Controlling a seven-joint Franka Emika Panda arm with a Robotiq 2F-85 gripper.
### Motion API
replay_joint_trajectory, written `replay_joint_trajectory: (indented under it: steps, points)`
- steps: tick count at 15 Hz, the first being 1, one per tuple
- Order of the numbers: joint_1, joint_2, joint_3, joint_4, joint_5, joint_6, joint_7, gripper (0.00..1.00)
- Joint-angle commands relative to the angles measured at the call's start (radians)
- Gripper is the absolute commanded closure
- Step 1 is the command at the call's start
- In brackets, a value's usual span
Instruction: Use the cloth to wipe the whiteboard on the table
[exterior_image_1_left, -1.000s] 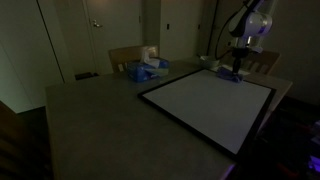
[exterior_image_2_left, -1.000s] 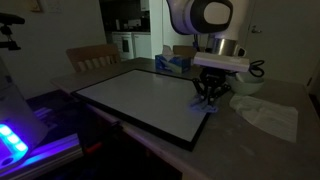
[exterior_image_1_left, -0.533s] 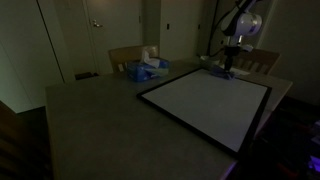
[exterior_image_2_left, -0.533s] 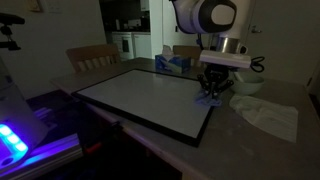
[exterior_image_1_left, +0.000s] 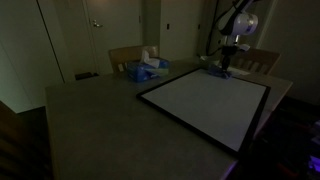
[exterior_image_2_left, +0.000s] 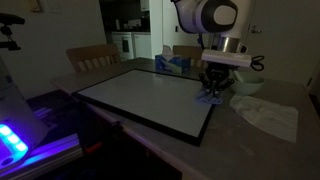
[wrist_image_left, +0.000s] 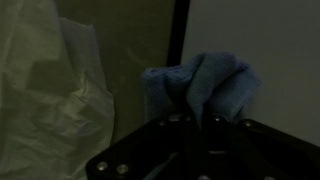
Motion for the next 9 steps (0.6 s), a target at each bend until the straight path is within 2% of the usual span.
replay_joint_trajectory:
  steps: [1,9]
  points:
    - [-0.007,-0.009,0.008,-0.015,0.004,0.015,0.003,0.98]
    - [0.028,0.007,0.045,0.006,0.0,0.043,0.007,0.98]
